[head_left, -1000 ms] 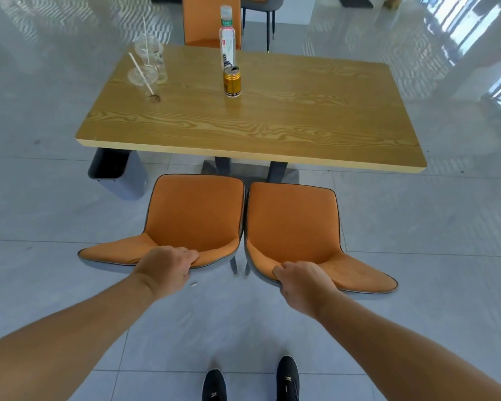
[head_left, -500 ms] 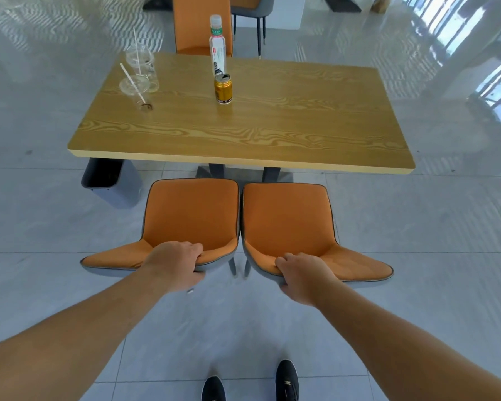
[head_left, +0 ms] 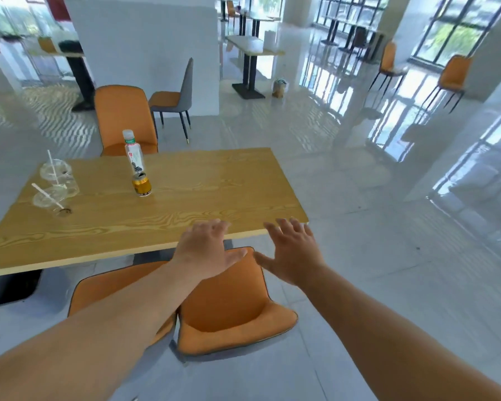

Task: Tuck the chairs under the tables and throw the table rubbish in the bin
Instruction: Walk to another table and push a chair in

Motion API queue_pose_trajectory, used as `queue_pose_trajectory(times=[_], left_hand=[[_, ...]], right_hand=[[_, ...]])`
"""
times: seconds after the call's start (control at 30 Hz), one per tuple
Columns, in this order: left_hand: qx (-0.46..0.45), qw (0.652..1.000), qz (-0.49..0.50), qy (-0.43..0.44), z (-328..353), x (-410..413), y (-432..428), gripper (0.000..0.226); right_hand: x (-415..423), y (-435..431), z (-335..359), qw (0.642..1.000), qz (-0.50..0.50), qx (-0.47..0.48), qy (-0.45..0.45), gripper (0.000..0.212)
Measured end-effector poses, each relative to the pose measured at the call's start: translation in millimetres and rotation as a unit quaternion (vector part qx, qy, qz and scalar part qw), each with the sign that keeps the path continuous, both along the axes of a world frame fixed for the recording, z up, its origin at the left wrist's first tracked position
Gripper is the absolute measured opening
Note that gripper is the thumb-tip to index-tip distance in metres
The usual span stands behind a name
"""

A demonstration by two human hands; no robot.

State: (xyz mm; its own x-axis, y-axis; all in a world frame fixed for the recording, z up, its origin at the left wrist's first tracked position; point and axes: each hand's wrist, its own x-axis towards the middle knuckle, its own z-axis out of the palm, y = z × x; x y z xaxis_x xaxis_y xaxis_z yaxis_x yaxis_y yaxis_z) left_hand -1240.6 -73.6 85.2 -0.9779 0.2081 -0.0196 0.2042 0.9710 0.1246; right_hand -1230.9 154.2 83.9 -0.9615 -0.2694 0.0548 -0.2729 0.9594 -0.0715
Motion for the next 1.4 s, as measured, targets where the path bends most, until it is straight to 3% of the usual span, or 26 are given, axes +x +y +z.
queue_pose_trajectory(times=[0.23, 0.57, 0.87, 1.1, 1.4], left_hand=[[0.006, 0.998, -0.019, 0.052, 62.4, -85.5, 171.2, 0.104], [0.01, 0.999, 0.001, 0.04, 98.5, -210.5, 377.3, 0.095], [0.016, 0.997, 0.028, 0.069, 86.6, -427.9, 449.6, 0.1], [0.015, 0.998, 0.051, 0.032, 75.7, -612.4, 487.1, 0.1], [-0.022, 0.993, 0.114, 0.033, 89.4, -855.1, 519.8, 0.095]], right_hand=[[-75.5, 174.3, 64.2, 0.997, -0.042, -0.004, 0.058, 0.106], [-208.5, 392.8, 118.0, 0.996, -0.059, 0.021, 0.066, 0.097], [-424.9, 455.3, 96.8, 0.998, -0.019, 0.026, 0.063, 0.097], [-618.3, 498.2, 93.4, 0.999, 0.009, 0.032, 0.027, 0.103], [-883.4, 553.7, 101.6, 0.996, 0.063, 0.034, 0.053, 0.094]])
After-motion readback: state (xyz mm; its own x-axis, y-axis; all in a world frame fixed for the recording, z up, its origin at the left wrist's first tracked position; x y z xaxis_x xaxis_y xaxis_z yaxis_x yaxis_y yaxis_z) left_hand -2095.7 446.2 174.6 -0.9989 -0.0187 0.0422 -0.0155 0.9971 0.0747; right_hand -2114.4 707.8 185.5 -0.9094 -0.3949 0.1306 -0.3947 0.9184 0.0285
